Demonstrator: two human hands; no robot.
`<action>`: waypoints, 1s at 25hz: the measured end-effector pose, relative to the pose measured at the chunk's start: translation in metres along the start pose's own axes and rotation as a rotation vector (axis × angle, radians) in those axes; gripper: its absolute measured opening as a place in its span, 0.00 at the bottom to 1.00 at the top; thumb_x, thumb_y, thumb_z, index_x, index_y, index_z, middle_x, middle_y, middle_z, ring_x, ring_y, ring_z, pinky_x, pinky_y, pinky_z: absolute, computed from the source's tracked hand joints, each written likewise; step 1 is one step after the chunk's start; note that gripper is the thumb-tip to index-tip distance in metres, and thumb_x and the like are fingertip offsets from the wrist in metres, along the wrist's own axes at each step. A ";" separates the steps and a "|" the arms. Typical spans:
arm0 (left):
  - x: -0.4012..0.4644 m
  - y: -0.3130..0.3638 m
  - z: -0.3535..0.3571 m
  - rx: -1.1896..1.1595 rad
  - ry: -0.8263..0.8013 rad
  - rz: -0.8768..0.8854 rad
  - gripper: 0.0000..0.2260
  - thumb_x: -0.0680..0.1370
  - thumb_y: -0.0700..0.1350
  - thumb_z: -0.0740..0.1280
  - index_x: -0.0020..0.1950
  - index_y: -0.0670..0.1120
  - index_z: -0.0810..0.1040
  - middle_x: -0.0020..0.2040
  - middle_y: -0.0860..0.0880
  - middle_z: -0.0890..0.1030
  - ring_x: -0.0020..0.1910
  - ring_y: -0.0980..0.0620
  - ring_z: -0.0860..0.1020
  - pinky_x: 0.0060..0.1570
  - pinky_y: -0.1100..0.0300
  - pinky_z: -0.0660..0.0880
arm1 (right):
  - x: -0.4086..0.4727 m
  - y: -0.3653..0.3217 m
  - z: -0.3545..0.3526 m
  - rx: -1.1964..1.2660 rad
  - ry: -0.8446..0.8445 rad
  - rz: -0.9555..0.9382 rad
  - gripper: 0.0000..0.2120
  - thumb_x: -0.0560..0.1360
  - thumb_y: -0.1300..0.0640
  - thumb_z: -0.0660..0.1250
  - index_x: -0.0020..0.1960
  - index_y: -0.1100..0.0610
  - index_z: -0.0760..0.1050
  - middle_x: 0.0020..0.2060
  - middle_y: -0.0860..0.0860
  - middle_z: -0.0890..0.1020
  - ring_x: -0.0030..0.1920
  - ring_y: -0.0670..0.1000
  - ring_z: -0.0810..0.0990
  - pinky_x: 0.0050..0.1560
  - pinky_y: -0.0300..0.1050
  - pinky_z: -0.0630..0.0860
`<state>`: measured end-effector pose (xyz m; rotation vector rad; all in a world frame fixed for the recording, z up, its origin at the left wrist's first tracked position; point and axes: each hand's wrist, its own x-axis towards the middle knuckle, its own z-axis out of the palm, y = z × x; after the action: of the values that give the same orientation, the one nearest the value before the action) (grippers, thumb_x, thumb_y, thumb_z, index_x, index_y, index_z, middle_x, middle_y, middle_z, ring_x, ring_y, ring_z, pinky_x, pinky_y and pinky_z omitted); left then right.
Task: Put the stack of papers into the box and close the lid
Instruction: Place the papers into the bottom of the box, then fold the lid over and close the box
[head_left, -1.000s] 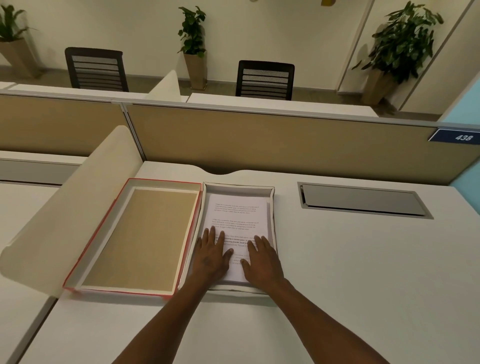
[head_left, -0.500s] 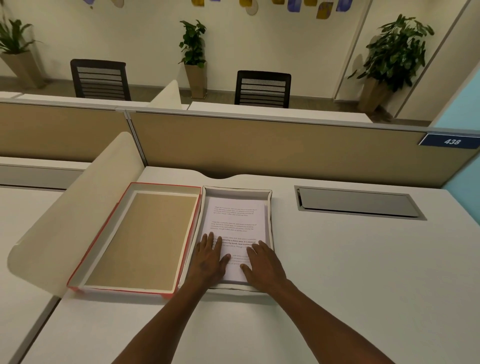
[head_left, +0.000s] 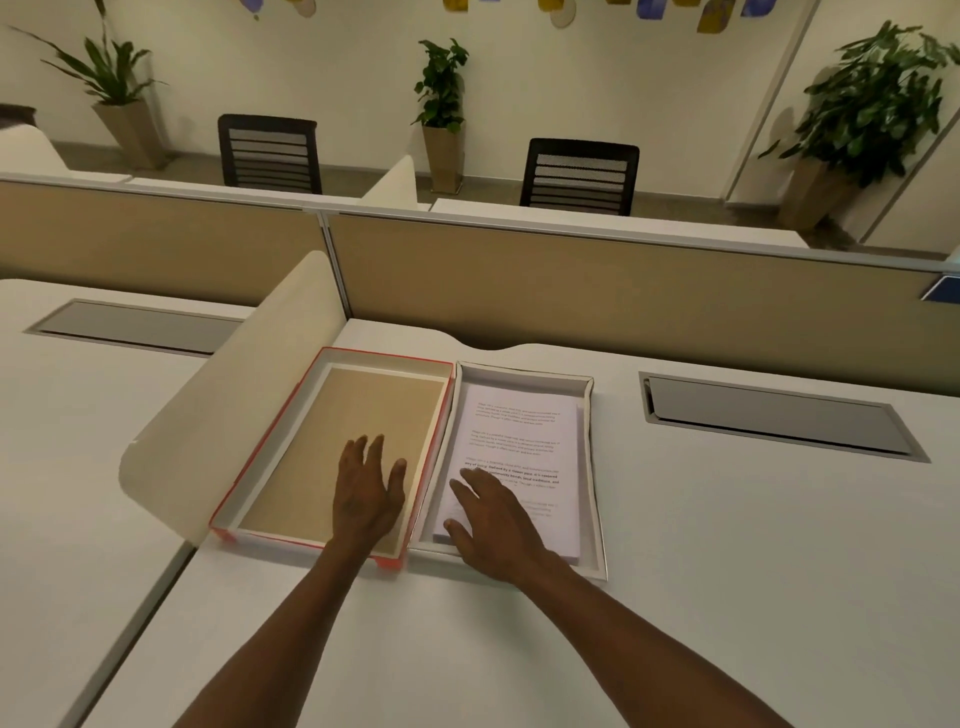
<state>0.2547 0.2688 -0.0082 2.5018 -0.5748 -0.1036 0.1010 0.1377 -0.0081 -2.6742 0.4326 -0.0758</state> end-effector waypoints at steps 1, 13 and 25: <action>0.006 -0.021 -0.012 0.023 0.018 -0.058 0.27 0.82 0.56 0.60 0.79 0.44 0.65 0.80 0.40 0.64 0.80 0.39 0.59 0.77 0.40 0.62 | 0.004 -0.015 0.007 -0.017 -0.025 -0.035 0.30 0.81 0.44 0.59 0.79 0.54 0.59 0.80 0.52 0.59 0.80 0.55 0.55 0.78 0.49 0.51; 0.043 -0.091 -0.079 0.267 -0.013 -0.365 0.37 0.77 0.54 0.67 0.80 0.41 0.58 0.76 0.33 0.64 0.75 0.32 0.63 0.74 0.39 0.61 | 0.008 -0.038 0.036 -0.234 -0.139 -0.112 0.30 0.82 0.43 0.52 0.80 0.55 0.55 0.82 0.53 0.49 0.81 0.57 0.43 0.78 0.63 0.48; 0.081 -0.125 -0.130 0.078 -0.107 -0.265 0.23 0.72 0.34 0.70 0.67 0.41 0.80 0.62 0.39 0.83 0.60 0.38 0.80 0.61 0.49 0.76 | 0.010 -0.050 0.041 -0.202 -0.208 -0.095 0.32 0.81 0.47 0.59 0.80 0.57 0.54 0.81 0.53 0.55 0.81 0.58 0.45 0.79 0.60 0.50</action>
<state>0.4005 0.3939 0.0365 2.6494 -0.2906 -0.3222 0.1295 0.1943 -0.0243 -2.8615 0.2594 0.2278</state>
